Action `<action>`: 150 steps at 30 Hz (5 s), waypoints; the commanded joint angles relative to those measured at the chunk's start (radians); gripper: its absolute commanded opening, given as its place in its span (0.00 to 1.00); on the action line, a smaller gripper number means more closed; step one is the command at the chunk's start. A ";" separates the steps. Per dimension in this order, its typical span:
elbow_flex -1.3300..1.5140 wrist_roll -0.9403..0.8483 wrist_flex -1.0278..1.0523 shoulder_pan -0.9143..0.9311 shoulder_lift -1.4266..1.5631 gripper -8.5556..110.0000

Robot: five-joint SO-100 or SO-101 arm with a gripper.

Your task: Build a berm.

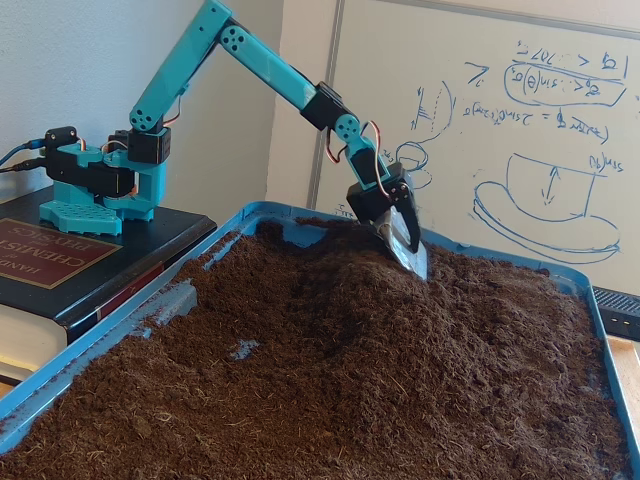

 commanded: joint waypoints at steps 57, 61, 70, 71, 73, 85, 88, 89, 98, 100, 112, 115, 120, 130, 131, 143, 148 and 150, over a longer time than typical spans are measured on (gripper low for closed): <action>-0.239 -0.233 -0.258 0.376 -0.268 0.07; -0.178 -0.235 -0.172 0.373 -0.204 0.07; -0.166 -0.227 0.041 0.353 -0.123 0.07; -0.160 -0.227 0.049 0.350 -0.115 0.07; -0.153 -0.227 0.069 0.348 -0.092 0.07; -0.152 -0.224 0.307 0.314 0.049 0.07; -0.169 -0.224 0.359 0.313 0.087 0.07; -0.172 -0.224 0.367 0.313 0.101 0.07; -0.264 -0.135 0.365 0.290 0.295 0.07; -0.299 -0.132 0.360 0.284 0.273 0.07; -0.463 -0.137 -0.002 0.276 -0.147 0.07; -0.482 -0.133 -0.075 0.258 -0.209 0.07; -0.477 -0.132 -0.077 0.225 -0.252 0.07; -0.281 -0.149 0.049 0.207 -0.147 0.07; -0.259 -0.149 0.067 0.207 -0.124 0.07; -0.104 -0.140 0.198 0.178 0.114 0.07; -0.127 -0.144 0.202 0.187 0.242 0.07; -0.143 -0.144 0.202 0.195 0.313 0.07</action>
